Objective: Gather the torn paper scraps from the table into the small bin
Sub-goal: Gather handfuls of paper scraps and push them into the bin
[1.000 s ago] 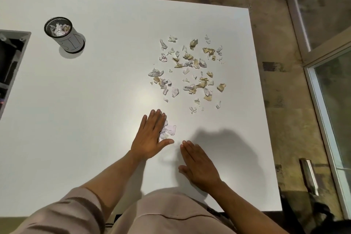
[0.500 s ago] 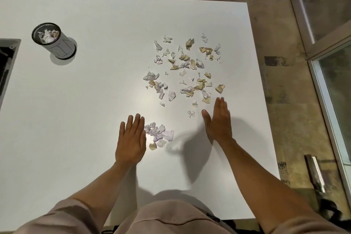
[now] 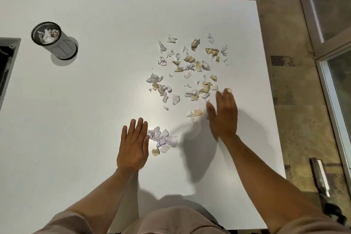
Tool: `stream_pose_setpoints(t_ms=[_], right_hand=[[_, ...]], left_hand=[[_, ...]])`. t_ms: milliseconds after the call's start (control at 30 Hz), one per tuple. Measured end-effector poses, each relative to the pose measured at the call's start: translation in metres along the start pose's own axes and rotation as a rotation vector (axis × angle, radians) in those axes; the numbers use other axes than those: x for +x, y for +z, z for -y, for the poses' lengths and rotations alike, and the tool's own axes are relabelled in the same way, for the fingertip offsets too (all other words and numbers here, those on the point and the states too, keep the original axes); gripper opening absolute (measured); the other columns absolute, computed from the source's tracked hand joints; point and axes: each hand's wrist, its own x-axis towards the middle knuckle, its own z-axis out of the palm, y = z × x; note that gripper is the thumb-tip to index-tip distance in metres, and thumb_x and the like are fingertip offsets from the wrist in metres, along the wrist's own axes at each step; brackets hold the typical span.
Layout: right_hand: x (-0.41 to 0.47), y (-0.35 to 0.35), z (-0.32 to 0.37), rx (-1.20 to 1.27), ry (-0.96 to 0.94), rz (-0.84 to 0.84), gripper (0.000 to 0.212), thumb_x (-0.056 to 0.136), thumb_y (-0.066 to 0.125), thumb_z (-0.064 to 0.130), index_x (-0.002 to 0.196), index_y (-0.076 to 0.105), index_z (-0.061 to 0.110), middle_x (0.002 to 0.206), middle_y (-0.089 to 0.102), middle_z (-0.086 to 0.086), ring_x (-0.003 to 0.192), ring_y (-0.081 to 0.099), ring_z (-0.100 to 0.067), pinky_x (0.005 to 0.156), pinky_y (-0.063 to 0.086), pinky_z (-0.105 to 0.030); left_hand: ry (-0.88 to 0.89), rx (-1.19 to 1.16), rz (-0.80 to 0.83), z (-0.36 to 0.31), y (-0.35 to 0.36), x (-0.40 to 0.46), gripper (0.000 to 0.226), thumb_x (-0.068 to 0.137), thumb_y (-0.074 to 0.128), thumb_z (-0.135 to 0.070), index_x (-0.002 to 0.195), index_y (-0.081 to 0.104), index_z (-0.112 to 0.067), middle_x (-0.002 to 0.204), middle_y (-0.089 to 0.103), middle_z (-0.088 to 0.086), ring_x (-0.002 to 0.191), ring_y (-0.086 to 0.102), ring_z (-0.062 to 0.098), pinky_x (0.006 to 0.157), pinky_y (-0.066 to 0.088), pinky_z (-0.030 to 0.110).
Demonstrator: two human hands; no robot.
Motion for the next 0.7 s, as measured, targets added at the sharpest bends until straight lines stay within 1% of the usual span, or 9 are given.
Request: stream_pose_setpoints(t_ms=[67, 133, 167, 233, 367, 533, 600, 633, 700], right_hand=[[0.019, 0.000, -0.001, -0.007, 0.103, 0.025, 0.064, 0.097, 0.041, 0.052, 0.147, 0.038, 0.013, 0.158, 0.026, -0.016, 0.147, 0.020, -0.033, 0.119, 0.020, -0.045], [0.036, 0.004, -0.002, 0.036, 0.193, 0.135, 0.070, 0.096, 0.040, 0.056, 0.152, 0.027, 0.017, 0.162, 0.014, -0.014, 0.149, 0.011, -0.031, 0.121, 0.013, -0.047], [0.042, 0.007, -0.002, 0.051, 0.201, 0.194, 0.072, 0.096, 0.038, 0.057, 0.153, 0.022, 0.017, 0.162, 0.010, -0.013, 0.150, 0.008, -0.029, 0.121, 0.010, -0.046], [0.050, 0.013, 0.002, 0.038, 0.144, 0.272, 0.073, 0.097, 0.036, 0.056, 0.154, 0.019, 0.014, 0.162, 0.009, -0.012, 0.150, 0.005, -0.026, 0.122, 0.005, -0.043], [0.045, 0.023, 0.025, 0.007, -0.069, 0.298, 0.065, 0.100, 0.039, 0.047, 0.151, 0.028, 0.009, 0.161, 0.018, -0.014, 0.149, 0.012, -0.028, 0.121, 0.010, -0.044], [0.015, 0.032, 0.048, 0.023, -0.257, 0.307, 0.055, 0.098, 0.046, 0.035, 0.146, 0.039, 0.009, 0.157, 0.030, -0.013, 0.147, 0.022, -0.028, 0.120, 0.015, -0.044], [0.002, 0.032, 0.049, 0.023, -0.351, 0.299, 0.051, 0.098, 0.046, 0.034, 0.143, 0.043, 0.010, 0.155, 0.034, -0.011, 0.145, 0.026, -0.026, 0.120, 0.018, -0.042], [-0.001, 0.032, 0.049, 0.046, -0.364, 0.290, 0.049, 0.098, 0.046, 0.034, 0.141, 0.046, 0.011, 0.153, 0.038, -0.010, 0.143, 0.029, -0.025, 0.119, 0.021, -0.041], [0.002, 0.030, 0.052, 0.126, -0.287, 0.257, 0.046, 0.097, 0.049, 0.032, 0.137, 0.050, 0.011, 0.148, 0.044, -0.010, 0.139, 0.036, -0.025, 0.117, 0.027, -0.039]], left_hand=[[-0.002, -0.004, -0.002, 0.000, 0.000, 0.000, 0.055, 0.104, 0.015, -0.036, 0.154, 0.021, -0.016, 0.163, 0.013, -0.002, 0.152, 0.001, 0.019, 0.123, 0.001, 0.043], [-0.004, 0.003, 0.003, 0.000, -0.001, 0.001, 0.055, 0.104, 0.014, -0.036, 0.154, 0.021, -0.015, 0.163, 0.013, -0.002, 0.152, 0.000, 0.019, 0.123, 0.001, 0.043], [-0.005, 0.007, 0.005, 0.000, -0.001, 0.001, 0.055, 0.104, 0.013, -0.036, 0.154, 0.021, -0.015, 0.163, 0.012, -0.002, 0.152, 0.000, 0.019, 0.123, 0.001, 0.043], [-0.008, 0.007, 0.006, 0.000, -0.001, 0.001, 0.055, 0.104, 0.014, -0.036, 0.154, 0.021, -0.015, 0.163, 0.012, -0.002, 0.152, 0.000, 0.019, 0.123, 0.002, 0.044], [-0.005, 0.003, 0.000, 0.000, -0.001, 0.001, 0.055, 0.104, 0.015, -0.036, 0.154, 0.022, -0.015, 0.163, 0.014, -0.002, 0.152, 0.002, 0.019, 0.123, 0.002, 0.044], [-0.003, 0.006, -0.007, 0.001, 0.001, 0.001, 0.055, 0.104, 0.015, -0.036, 0.154, 0.021, -0.015, 0.163, 0.015, -0.002, 0.152, 0.003, 0.020, 0.123, 0.002, 0.044], [-0.001, 0.008, -0.010, 0.002, 0.002, 0.001, 0.054, 0.104, 0.016, -0.036, 0.154, 0.021, -0.016, 0.163, 0.015, -0.002, 0.152, 0.003, 0.020, 0.123, 0.002, 0.044], [0.000, 0.009, -0.011, 0.002, 0.002, 0.000, 0.054, 0.104, 0.016, -0.036, 0.154, 0.021, -0.016, 0.163, 0.015, -0.002, 0.152, 0.003, 0.020, 0.123, 0.002, 0.044], [0.001, 0.006, -0.014, 0.002, 0.003, 0.001, 0.054, 0.104, 0.017, -0.035, 0.154, 0.021, -0.016, 0.163, 0.015, -0.002, 0.152, 0.004, 0.020, 0.123, 0.003, 0.044]])
